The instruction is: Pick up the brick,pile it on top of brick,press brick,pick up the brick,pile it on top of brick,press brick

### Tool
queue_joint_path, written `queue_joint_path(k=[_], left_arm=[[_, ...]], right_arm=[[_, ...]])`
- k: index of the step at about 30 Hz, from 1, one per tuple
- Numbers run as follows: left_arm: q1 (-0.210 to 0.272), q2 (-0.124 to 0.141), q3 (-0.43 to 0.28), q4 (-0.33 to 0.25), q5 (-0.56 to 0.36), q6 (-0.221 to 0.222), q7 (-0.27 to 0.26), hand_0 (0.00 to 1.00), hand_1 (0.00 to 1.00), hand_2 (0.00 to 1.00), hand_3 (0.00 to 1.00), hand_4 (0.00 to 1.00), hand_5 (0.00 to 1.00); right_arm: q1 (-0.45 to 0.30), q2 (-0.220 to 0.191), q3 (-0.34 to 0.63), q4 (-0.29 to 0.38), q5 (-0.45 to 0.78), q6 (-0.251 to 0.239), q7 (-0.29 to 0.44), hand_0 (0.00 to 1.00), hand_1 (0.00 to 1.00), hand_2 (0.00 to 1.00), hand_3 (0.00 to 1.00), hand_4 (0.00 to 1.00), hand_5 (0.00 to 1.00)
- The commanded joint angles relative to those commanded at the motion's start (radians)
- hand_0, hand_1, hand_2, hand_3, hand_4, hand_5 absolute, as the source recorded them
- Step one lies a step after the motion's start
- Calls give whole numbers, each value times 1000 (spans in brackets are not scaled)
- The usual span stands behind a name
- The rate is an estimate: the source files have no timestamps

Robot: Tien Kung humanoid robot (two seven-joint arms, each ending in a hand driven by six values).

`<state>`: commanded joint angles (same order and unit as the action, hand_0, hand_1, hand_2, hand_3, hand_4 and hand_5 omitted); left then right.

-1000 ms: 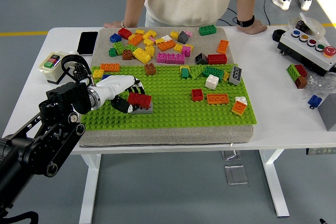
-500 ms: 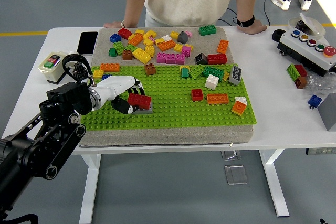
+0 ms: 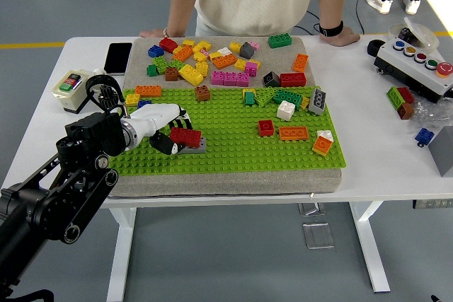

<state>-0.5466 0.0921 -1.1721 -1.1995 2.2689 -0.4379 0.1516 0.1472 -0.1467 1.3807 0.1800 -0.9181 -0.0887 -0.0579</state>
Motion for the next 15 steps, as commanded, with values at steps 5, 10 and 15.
queue_joint_path(k=[5,10,15], left_arm=[[2,-1,-1,-6,0,-5,9,669,622,606,548,508,103],[4,-3,2,-10,0,-10,18,670,620,605,549,507,100],[6,-6,6,-17,0,-12,25,670,620,605,549,507,100]], right_arm=[[-1,-1,0,0,0,0,1,754,686,734,738,998,641],[-1,-1,1,0,1,-1,1,755,686,733,737,998,640],[-2,-1,1,0,2,-1,1,755,686,733,737,998,640]])
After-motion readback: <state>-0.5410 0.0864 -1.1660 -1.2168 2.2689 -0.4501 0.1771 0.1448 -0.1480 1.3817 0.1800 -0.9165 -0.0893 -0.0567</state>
